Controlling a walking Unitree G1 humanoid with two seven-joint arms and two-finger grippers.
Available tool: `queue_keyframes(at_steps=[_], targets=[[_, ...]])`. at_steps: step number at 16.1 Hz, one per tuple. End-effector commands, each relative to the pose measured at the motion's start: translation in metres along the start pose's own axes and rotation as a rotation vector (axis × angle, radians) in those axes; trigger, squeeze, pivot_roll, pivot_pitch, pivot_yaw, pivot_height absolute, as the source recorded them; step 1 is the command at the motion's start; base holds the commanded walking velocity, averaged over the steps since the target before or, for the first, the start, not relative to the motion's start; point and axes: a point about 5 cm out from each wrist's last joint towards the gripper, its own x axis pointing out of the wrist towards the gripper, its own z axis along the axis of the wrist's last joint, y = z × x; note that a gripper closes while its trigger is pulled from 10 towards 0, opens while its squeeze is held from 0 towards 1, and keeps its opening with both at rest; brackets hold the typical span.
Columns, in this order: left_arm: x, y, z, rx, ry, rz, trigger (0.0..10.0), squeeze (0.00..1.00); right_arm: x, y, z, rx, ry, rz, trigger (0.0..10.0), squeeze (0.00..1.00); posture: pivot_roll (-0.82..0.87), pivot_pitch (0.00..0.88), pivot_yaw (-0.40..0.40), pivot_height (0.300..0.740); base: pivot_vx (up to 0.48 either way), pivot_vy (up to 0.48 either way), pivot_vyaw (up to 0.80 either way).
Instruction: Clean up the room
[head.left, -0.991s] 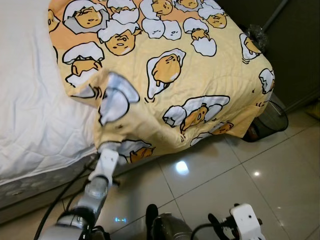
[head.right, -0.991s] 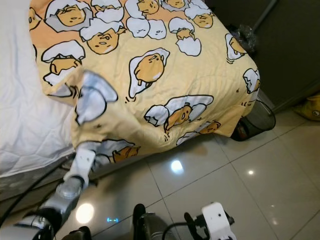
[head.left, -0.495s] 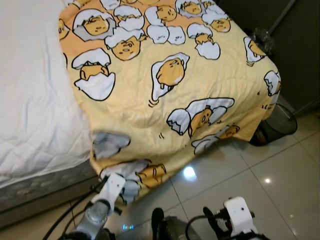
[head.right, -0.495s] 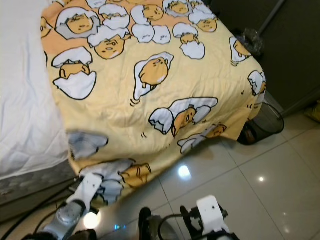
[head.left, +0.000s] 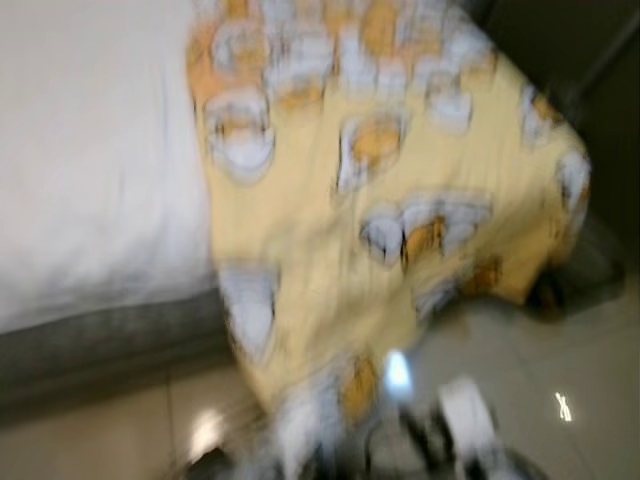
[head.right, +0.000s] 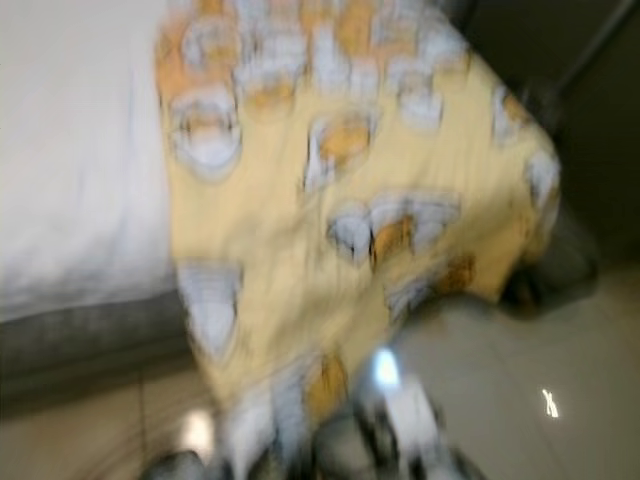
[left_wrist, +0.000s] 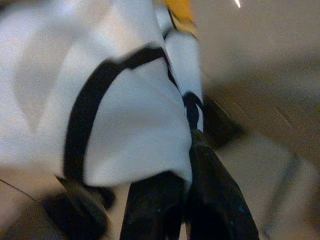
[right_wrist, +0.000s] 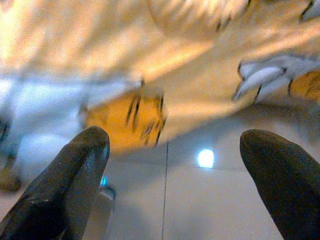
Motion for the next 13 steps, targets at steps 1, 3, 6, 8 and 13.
queue_keyframes(at_steps=[1, 3, 6, 8, 13], targets=[[0.001, -0.005, -0.002, 0.019, 0.039, -0.031, 10.0, 0.00, -0.006, -0.002, -0.012, 0.009, 0.055, -0.006, 10.0, 0.00, -0.07, 0.228, -0.166, 0.740, 0.000, 0.000, 0.00], [0.001, -0.012, -0.008, -0.003, 0.061, -0.065, 10.0, 0.00, -0.008, -0.001, -0.014, 0.003, 0.058, -0.003, 10.0, 0.00, -0.09, 0.229, -0.169, 0.740, 0.000, 0.000, 0.00], [-0.003, -0.029, -0.031, 0.088, 0.154, -0.161, 10.0, 0.00, -0.013, -0.002, -0.018, 0.001, 0.069, -0.004, 10.0, 0.00, -0.09, 0.231, -0.172, 0.740, 0.000, 0.000, 0.00], [-0.007, -0.029, -0.048, 0.214, 0.217, -0.156, 10.0, 0.00, -0.014, -0.001, -0.019, 0.000, 0.074, 0.000, 10.0, 0.00, -0.10, 0.235, -0.175, 0.740, 0.000, 0.000, 0.00], [-0.009, 0.011, -0.030, 0.171, 0.076, 0.083, 10.0, 1.00, -0.011, -0.004, -0.012, 0.023, 0.028, -0.026, 10.0, 0.00, -0.09, 0.221, -0.164, 0.740, 0.000, 0.000, 0.00]])
